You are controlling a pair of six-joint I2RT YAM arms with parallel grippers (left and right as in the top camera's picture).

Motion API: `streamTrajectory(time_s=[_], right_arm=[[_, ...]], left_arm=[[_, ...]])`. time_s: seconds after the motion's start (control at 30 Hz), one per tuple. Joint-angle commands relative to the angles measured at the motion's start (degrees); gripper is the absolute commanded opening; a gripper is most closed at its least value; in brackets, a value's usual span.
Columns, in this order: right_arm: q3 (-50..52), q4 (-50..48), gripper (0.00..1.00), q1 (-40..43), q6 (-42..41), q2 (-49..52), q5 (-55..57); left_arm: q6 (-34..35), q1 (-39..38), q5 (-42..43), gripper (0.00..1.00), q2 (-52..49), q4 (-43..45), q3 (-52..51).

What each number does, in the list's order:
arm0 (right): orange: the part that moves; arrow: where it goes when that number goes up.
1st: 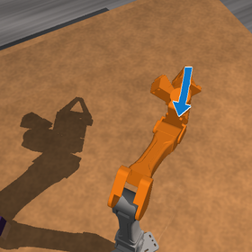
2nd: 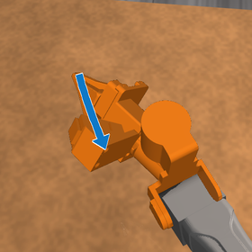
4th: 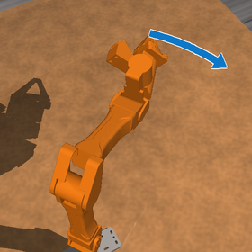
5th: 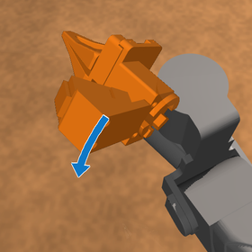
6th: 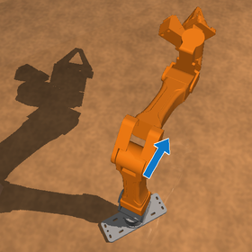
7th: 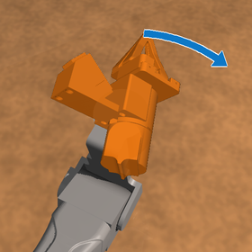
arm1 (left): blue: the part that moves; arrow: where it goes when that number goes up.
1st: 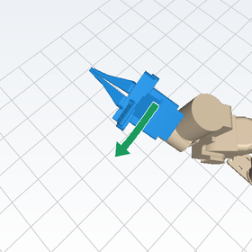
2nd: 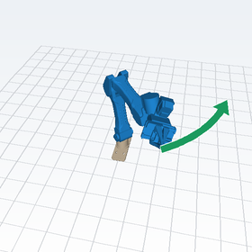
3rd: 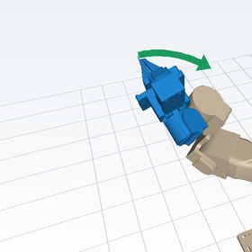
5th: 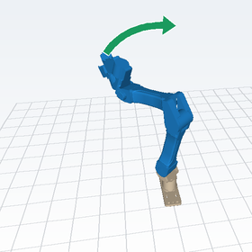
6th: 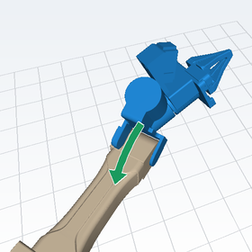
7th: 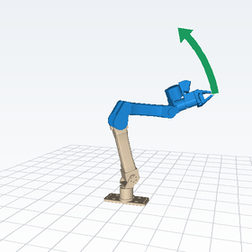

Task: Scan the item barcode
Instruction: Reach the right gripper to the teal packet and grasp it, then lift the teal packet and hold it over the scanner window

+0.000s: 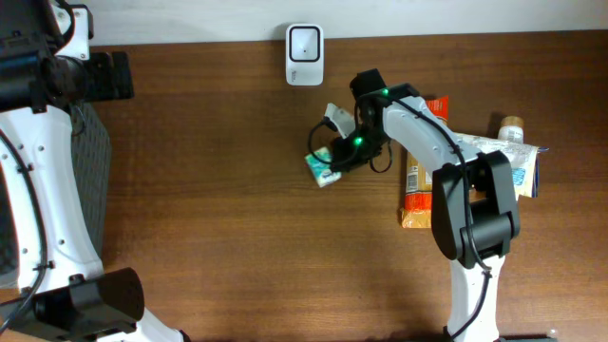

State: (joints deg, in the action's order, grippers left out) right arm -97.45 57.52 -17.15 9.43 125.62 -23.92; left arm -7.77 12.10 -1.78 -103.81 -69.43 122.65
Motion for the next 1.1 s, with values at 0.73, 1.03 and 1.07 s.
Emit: streamTrajectory(time_s=[0.73, 1.03, 1.07], right_arm=[[-0.2, 5.5, 0.04, -24.1, -17.5, 1.5, 79.8], [-0.1, 4.7, 0.04, -18.8, -12.0, 3.5, 61.1], [-0.1, 4.7, 0.04, -18.8, -9.8, 3.5, 58.5]], left_arm=[[-0.7, 0.4, 0.0, 0.99, 1.0, -0.1, 0.9], [-0.7, 0.4, 0.0, 0.99, 1.0, -0.1, 0.9], [-0.7, 0.4, 0.0, 0.99, 1.0, -0.1, 0.9]])
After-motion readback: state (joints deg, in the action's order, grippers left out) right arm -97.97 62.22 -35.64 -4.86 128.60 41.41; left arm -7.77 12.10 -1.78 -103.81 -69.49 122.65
